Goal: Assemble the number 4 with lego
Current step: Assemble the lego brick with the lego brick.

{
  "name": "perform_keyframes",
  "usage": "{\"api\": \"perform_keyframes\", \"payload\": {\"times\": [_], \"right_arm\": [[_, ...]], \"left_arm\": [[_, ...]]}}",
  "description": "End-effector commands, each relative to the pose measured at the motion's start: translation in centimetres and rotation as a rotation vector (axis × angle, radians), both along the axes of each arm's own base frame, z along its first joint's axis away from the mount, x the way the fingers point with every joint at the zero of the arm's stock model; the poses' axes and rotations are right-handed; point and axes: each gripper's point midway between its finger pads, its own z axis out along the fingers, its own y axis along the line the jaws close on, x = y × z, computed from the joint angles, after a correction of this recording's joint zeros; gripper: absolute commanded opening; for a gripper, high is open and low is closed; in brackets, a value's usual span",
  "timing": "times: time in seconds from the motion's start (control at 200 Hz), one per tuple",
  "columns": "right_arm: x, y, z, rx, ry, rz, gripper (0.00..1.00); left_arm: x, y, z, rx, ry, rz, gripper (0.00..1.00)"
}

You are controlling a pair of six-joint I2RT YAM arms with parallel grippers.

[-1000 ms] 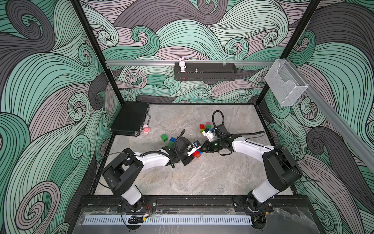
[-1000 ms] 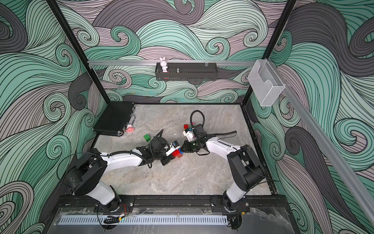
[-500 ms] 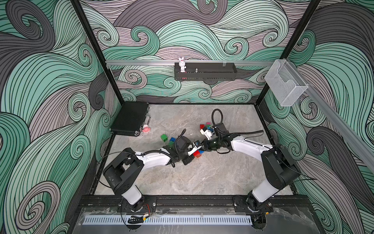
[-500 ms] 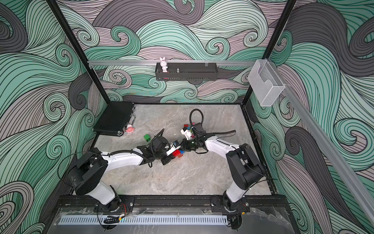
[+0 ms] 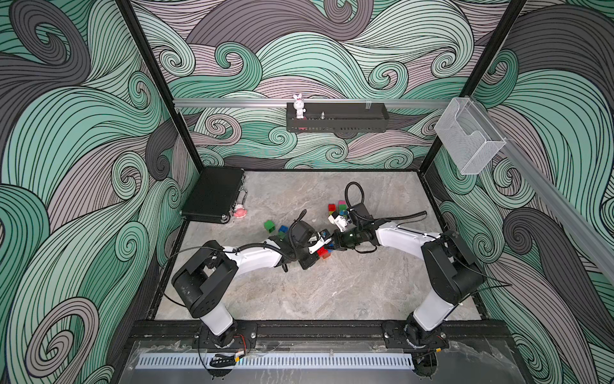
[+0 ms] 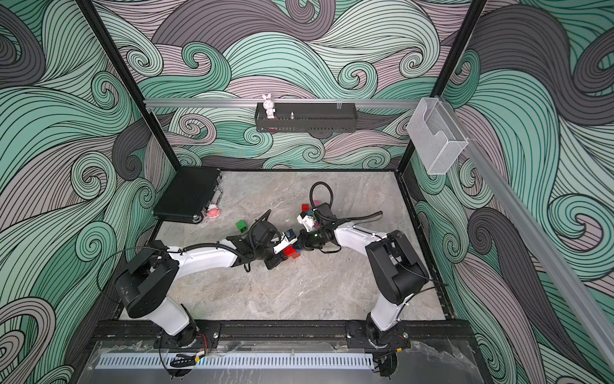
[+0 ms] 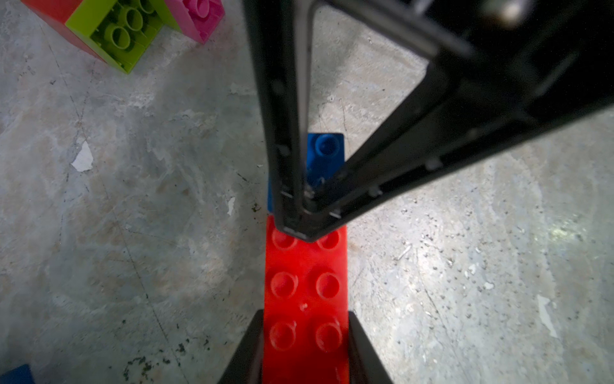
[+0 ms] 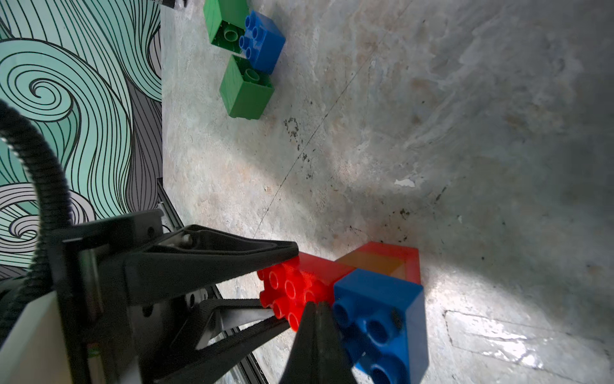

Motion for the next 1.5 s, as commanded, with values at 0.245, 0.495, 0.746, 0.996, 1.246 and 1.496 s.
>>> {"api": "perform_keyframes", "payload": {"times": [0.245,0.495,0.746,0.996,1.246,1.496], "right_arm": [[-0.4,1.3,2.3,0.143,0.026,-0.02,0.0],[-0.1,1.8,3.0,0.179,0.023,-0.015,0.0],[-1.1,-1.3,-3.5,-0.042,0.136,-0.109,0.0],[-1.0,-2.5,-5.2,-0.079,0.177,-0.179,0.0],[-0.6,-2.6,-4.3,-0.071,0.151,-0.202,0.0],[0.1,-2.2,-2.5,-0.027,0.117,-0.225,0.0]], "left_arm": [[-1.0,0.3,-1.0,0.049,0.057,-0.033,0.0],[-0.9,0.3,-1.0,0.041,0.053,-0.028,0.0],[-1.0,0.1,-0.7,0.031,0.056,-0.032,0.0],[-1.0,-0.1,-0.4,0.036,0.073,-0.033,0.12],[-0.4,0.2,0.0,0.043,0.053,-0.001,0.66],[1.9,1.3,0.7,0.079,-0.064,0.097,0.71]]}}
